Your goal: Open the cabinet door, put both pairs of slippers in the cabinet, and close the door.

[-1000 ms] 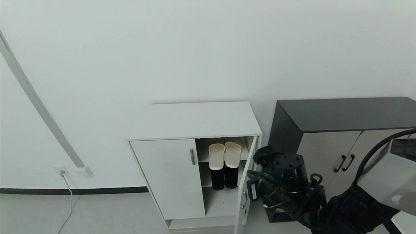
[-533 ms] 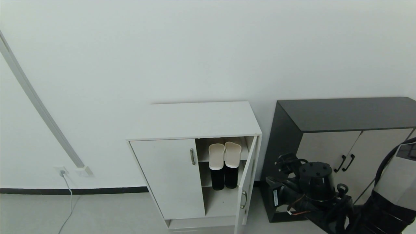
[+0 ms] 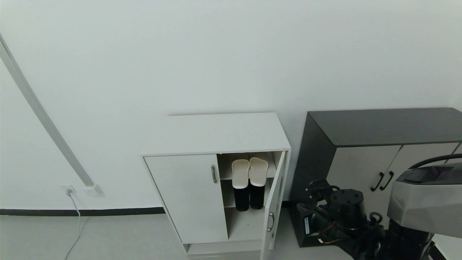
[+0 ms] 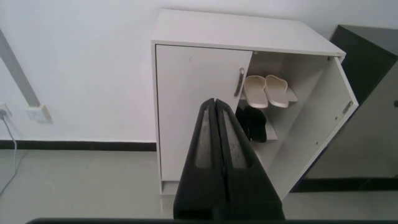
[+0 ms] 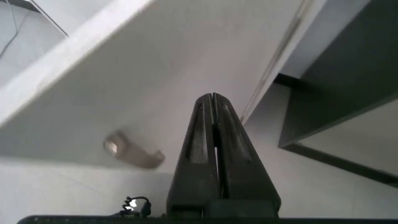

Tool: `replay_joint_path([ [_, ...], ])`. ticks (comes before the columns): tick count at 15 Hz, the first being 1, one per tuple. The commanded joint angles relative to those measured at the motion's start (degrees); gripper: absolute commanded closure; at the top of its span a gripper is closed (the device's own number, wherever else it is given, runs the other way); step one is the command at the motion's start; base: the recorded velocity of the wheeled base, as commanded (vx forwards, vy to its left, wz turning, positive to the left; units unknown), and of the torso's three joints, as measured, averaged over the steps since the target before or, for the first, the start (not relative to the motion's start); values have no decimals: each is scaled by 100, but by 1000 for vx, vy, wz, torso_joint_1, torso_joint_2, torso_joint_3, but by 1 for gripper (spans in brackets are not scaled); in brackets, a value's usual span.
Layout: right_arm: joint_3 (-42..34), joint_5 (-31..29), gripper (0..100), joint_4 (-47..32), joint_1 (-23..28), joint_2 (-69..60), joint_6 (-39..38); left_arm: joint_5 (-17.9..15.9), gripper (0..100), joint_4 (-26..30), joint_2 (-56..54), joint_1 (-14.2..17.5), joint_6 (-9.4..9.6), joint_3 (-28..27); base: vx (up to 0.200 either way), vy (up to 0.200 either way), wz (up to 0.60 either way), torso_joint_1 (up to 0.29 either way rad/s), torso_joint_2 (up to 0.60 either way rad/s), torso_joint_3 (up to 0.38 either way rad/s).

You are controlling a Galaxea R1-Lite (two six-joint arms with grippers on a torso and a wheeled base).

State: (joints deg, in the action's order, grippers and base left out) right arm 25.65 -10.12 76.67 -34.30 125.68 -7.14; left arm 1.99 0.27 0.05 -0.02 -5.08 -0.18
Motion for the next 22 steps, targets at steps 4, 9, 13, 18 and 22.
replay_joint_path([
  [4,793,45,100,15,11,905,11,3,100,0,4,-6,7,1,0,0,0,0,0,0],
  [9,1751,168,100,-345,11,1327,38,-5,100,0,4,2,7,1,0,0,0,0,0,0],
  [13,2454,168,100,-1075,-41,1327,46,-5,100,0,4,-6,7,1,0,0,0,0,0,0],
  [18,2902,150,100,-1743,-85,1274,38,-5,100,0,4,2,7,1,0,0,0,0,0,0],
  [22,3122,150,100,-2420,-15,949,38,-5,100,0,4,2,7,1,0,0,0,0,0,0],
])
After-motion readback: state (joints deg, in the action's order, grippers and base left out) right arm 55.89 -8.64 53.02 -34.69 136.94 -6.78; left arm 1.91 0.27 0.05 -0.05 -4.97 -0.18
